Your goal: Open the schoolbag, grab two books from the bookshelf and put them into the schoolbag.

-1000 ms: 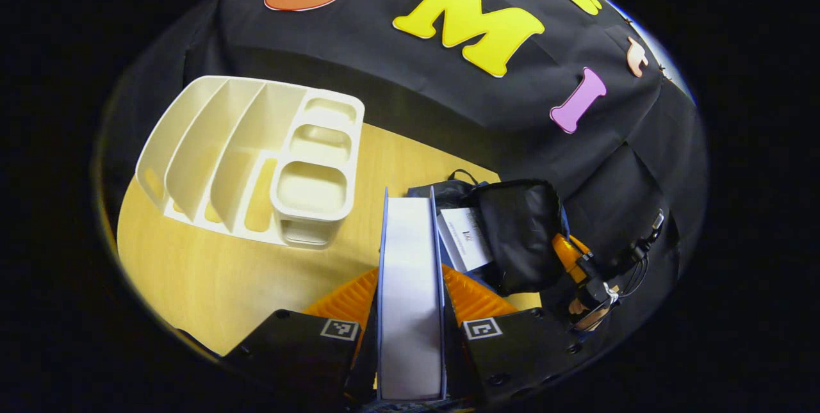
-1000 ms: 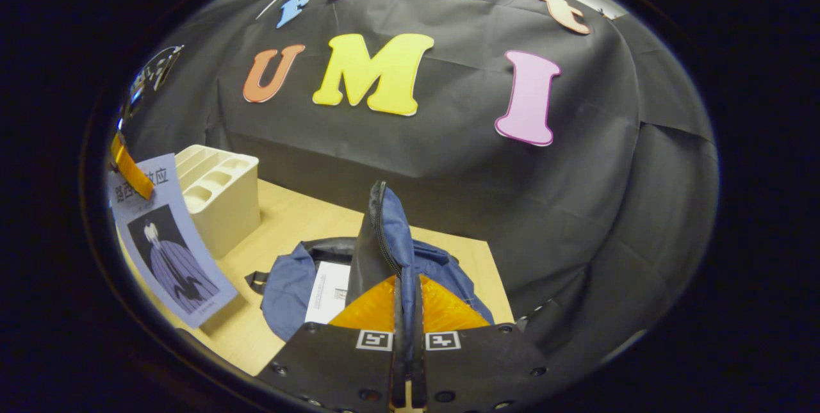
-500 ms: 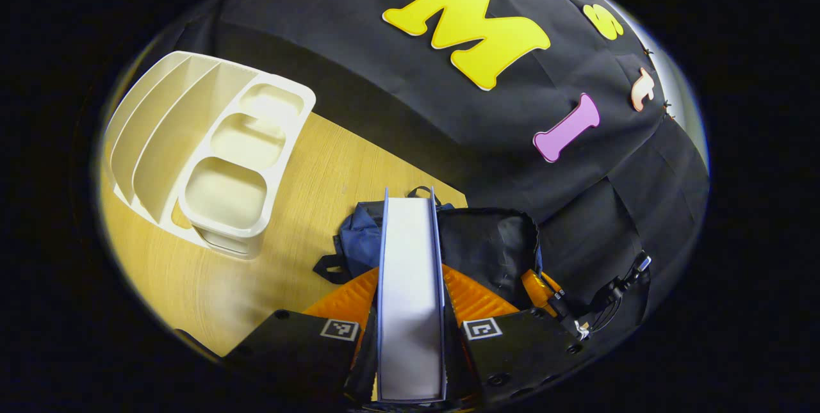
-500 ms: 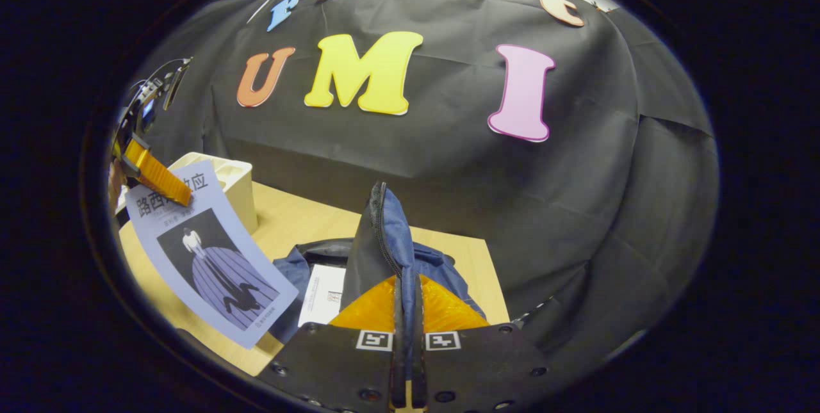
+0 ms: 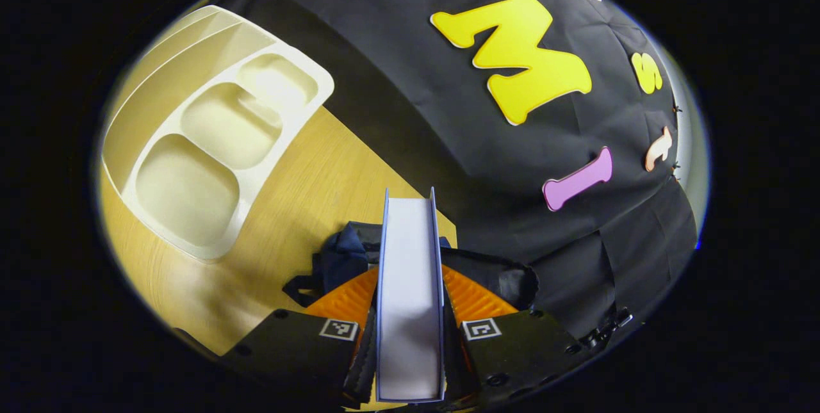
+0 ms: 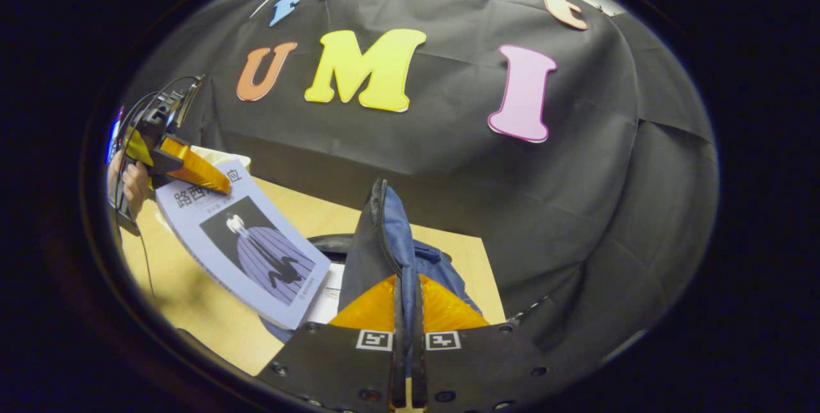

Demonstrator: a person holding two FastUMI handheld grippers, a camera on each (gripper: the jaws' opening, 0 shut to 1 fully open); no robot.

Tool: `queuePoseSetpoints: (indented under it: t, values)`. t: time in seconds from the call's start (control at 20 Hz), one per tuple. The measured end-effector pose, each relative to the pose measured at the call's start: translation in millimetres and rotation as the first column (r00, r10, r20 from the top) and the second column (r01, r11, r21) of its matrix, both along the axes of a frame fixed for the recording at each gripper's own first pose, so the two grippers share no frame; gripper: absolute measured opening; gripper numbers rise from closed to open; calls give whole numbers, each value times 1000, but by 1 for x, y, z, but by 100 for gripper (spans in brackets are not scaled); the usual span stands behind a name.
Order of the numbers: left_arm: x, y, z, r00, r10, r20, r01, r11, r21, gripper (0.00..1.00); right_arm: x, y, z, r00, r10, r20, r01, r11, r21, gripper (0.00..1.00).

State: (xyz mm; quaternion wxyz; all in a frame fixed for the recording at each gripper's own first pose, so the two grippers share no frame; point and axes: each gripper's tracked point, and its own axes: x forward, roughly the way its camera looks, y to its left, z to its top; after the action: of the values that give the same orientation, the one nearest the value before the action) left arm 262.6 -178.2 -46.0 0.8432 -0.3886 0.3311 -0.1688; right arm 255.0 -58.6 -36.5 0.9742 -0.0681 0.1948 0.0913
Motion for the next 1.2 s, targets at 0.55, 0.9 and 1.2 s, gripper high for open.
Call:
queuePoseSetpoints:
  t: [0.55, 0.9, 1.2]
  values:
    - [7, -15, -34, 990, 97, 101, -103, 993, 55, 45, -5, 33, 30, 997, 23, 73, -21, 1000, -16, 4]
    - [9, -38, -47, 980, 86, 180, -121, 974, 194, 49, -5, 49, 37, 995, 30, 93, -33, 999, 37, 4]
    - [14, -47, -53, 980, 110, 166, -137, 977, 163, 50, -5, 40, 39, 994, 20, 105, -25, 999, 47, 4]
